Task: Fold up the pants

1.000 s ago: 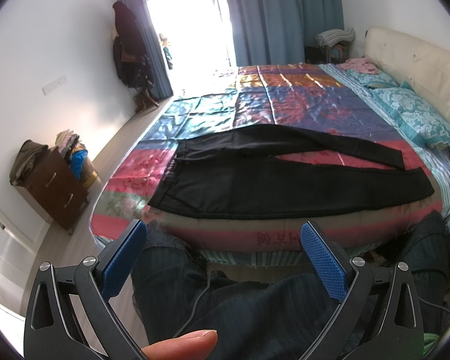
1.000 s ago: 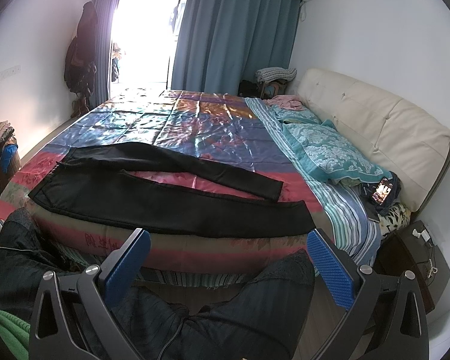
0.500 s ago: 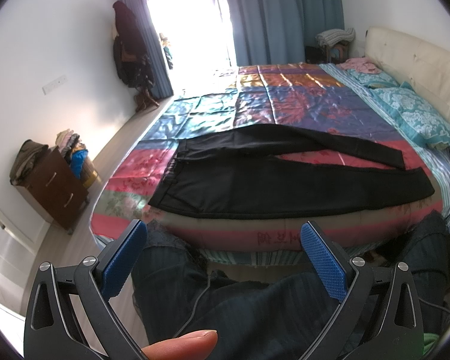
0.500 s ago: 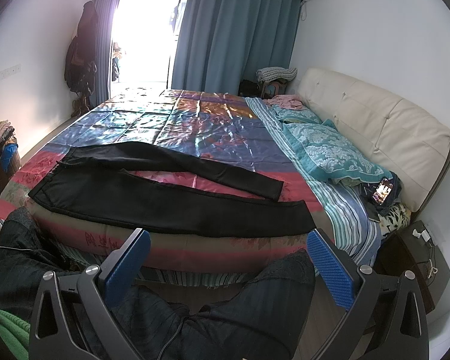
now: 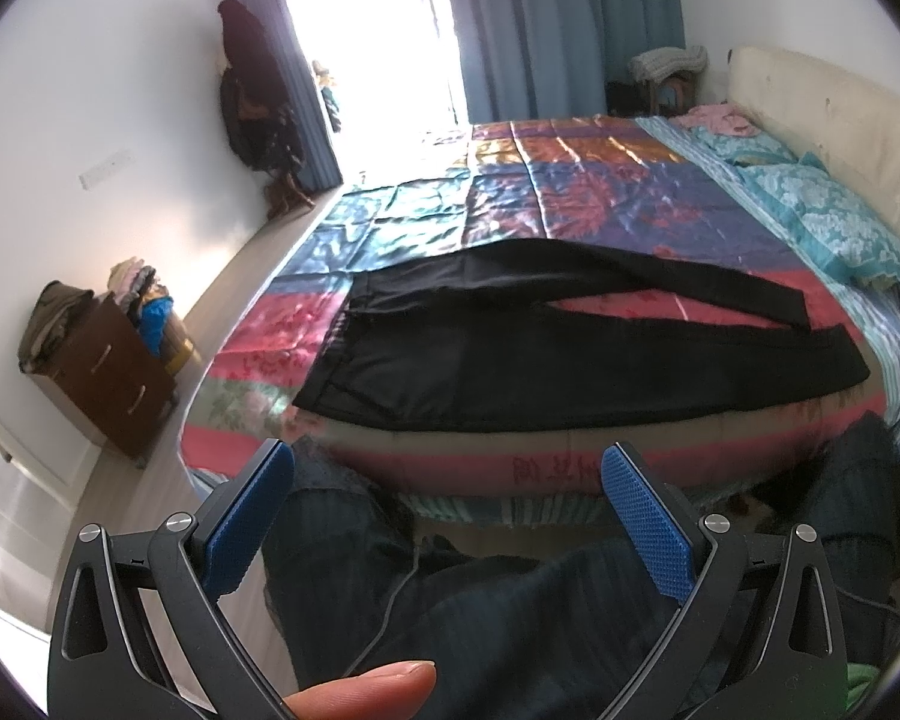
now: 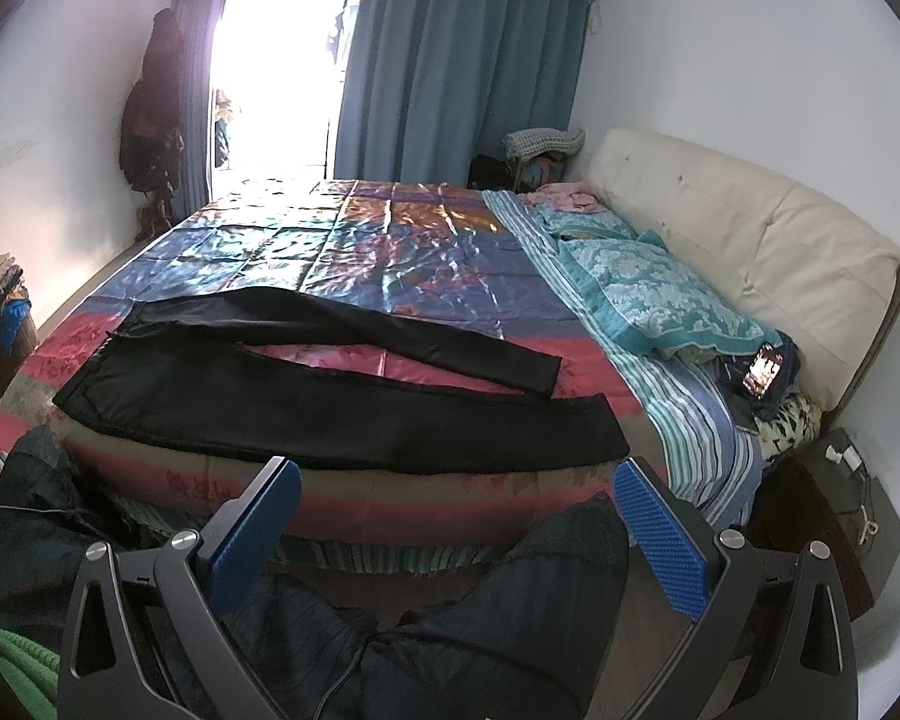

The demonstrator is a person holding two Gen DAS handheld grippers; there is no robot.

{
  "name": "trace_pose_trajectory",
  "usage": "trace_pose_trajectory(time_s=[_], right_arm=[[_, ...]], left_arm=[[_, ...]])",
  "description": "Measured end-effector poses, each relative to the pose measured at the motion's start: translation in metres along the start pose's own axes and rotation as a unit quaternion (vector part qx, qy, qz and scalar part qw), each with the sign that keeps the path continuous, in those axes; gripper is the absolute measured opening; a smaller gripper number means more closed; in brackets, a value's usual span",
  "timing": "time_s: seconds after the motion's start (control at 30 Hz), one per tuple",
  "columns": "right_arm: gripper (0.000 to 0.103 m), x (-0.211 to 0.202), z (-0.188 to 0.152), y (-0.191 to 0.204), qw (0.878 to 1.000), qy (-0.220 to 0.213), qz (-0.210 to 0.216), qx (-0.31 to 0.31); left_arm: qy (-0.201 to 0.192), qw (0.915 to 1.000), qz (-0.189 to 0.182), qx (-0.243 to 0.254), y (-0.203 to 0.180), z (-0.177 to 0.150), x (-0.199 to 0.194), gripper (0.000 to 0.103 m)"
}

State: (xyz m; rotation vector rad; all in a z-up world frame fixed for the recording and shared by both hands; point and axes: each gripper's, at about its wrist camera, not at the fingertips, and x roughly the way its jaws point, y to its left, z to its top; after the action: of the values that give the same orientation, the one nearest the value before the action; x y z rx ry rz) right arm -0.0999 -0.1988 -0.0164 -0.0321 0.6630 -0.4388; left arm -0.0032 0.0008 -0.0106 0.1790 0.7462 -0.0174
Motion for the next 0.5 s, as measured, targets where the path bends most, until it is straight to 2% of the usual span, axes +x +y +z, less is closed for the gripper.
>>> trace_pose_trajectory(time_s=[0.5], right_arm=[[0.103, 0.001, 0.0067, -0.0016, 1.0, 0.004, 0.003, -0.011]], left_arm=[[0.008, 1.0, 0.002, 0.0, -0.0049, -0.0046, 0.0002, 0.103]])
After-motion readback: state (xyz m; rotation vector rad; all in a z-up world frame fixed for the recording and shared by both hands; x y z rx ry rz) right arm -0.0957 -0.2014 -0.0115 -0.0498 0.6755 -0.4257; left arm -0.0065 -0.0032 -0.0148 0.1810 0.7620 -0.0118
